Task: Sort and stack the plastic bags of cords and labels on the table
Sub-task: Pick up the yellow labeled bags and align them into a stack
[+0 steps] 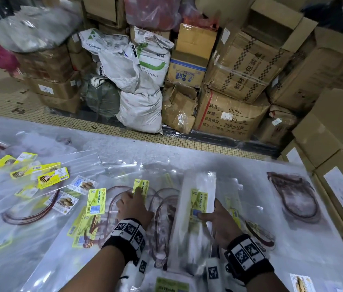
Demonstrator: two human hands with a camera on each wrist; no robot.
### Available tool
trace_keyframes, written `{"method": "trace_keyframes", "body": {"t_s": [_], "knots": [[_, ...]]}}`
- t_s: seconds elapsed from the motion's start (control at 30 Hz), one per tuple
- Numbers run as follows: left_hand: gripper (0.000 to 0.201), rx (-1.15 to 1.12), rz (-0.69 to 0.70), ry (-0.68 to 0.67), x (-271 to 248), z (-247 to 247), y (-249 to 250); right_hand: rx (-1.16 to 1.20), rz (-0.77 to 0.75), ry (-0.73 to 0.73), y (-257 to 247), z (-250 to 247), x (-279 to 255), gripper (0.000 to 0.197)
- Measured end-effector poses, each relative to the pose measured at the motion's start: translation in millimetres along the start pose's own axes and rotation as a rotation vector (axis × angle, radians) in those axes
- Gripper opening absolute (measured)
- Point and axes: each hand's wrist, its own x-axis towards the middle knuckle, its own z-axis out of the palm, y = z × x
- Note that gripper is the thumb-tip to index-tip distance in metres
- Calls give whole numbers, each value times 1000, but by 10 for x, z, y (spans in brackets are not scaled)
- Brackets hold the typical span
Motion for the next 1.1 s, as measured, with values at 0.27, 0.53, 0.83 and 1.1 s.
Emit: {"method": "trace_keyframes", "body": {"t_s": [0.27, 0.53, 0.83, 1.1], "knots": [[26, 99, -36, 96, 28, -162, -110, -21, 20, -6, 0, 38, -27, 54], [73, -98, 59, 40, 132, -224, -278, -72, 43, 20, 107, 151, 43, 54], [15, -429, 166, 180, 92, -471, -356, -77, 8, 38, -5, 409, 33, 49], [16, -1128, 125, -97, -55, -753, -450, -97, -135, 16, -264, 1003, -68, 51]]}}
